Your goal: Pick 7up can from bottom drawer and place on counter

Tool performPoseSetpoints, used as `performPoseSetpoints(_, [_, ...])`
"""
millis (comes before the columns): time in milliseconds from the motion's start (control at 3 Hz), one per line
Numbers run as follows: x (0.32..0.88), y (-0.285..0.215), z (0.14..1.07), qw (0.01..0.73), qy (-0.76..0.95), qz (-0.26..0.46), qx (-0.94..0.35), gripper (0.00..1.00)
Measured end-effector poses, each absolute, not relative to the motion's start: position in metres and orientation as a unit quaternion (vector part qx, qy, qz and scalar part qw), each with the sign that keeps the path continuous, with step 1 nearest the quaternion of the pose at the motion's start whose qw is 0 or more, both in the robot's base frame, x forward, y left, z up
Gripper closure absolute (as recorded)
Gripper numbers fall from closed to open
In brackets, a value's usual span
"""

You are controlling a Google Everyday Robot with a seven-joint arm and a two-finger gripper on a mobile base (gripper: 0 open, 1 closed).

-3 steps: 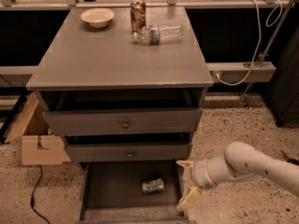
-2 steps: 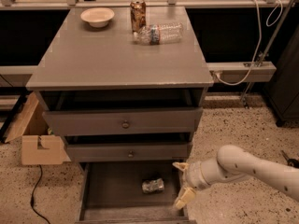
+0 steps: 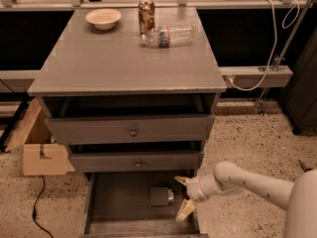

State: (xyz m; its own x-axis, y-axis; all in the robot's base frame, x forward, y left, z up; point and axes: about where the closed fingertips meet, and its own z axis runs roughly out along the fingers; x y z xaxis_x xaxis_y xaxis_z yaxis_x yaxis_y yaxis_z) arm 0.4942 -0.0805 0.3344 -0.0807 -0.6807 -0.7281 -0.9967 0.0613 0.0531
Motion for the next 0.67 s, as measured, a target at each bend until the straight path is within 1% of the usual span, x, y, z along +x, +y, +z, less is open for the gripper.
performPoseSetpoints(333, [0.508,-0.067,0.296,0.278,0.664,0.286,-0.632,0.0])
performPoseSetpoints(667, [0.531,-0.055,0.248,0.267,0.674,0.268,-0.635,0.0])
